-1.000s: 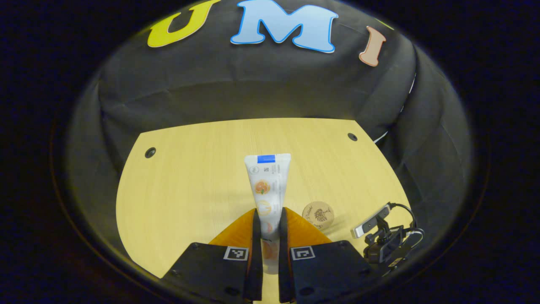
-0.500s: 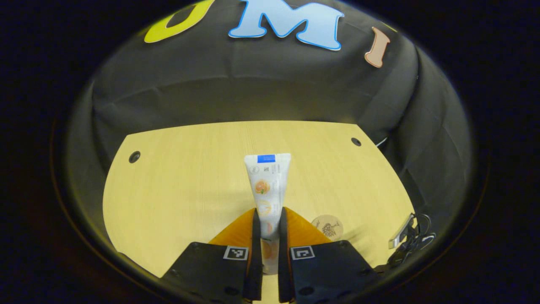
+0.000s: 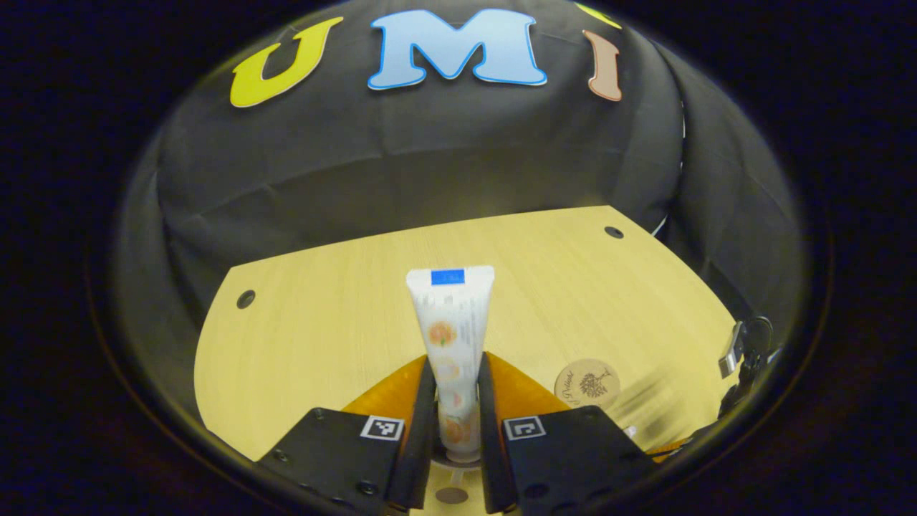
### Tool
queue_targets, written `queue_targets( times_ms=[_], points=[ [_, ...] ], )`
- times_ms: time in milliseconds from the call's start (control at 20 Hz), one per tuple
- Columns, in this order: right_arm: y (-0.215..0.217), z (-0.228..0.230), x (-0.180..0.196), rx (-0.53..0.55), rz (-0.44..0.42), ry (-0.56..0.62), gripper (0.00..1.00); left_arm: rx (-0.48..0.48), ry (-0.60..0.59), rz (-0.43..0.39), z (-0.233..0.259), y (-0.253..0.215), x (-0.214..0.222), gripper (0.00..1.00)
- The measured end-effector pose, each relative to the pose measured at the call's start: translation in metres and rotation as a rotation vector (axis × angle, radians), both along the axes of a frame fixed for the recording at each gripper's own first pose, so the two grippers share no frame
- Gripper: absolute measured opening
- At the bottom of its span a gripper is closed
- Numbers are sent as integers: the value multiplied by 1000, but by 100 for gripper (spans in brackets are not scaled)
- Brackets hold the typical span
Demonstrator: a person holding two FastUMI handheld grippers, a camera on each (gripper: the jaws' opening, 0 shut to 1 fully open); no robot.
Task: Put the toothbrush and toothpaste on the desktop into the cup, then pick up the cup and place it on the coaster on the desktop.
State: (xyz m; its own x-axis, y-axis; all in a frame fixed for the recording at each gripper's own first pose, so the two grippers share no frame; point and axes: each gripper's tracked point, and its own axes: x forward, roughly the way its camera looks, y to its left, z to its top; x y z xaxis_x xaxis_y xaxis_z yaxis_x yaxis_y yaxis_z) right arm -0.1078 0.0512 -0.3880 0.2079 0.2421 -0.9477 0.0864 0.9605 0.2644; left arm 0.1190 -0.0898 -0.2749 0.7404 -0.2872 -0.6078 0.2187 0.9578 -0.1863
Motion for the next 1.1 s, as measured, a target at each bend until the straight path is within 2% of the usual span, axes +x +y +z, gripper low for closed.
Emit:
queue_targets(
  times_ms=[100, 150, 450, 600, 750, 1100],
  points=[
    [0, 0, -1, 8, -8, 0, 4, -18, -7, 11, 2, 1, -3, 72],
    [0, -2, 0, 8, -10, -3, 4, -20, -27, 10, 11, 2, -5, 76],
    [3, 2, -1, 9, -20, -11, 2, -35, -77, 32, 38, 9, -25, 77],
    [10, 20, 14, 40, -42, -53, 2, -42, -84, 74, 45, 29, -40, 77],
    [20, 51, 44, 95, -90, -114, 2, -49, -90, 115, 50, 51, -53, 76],
    [50, 164, 162, 184, -141, -358, 2, -48, -41, 267, 33, 145, -104, 77]
  ],
)
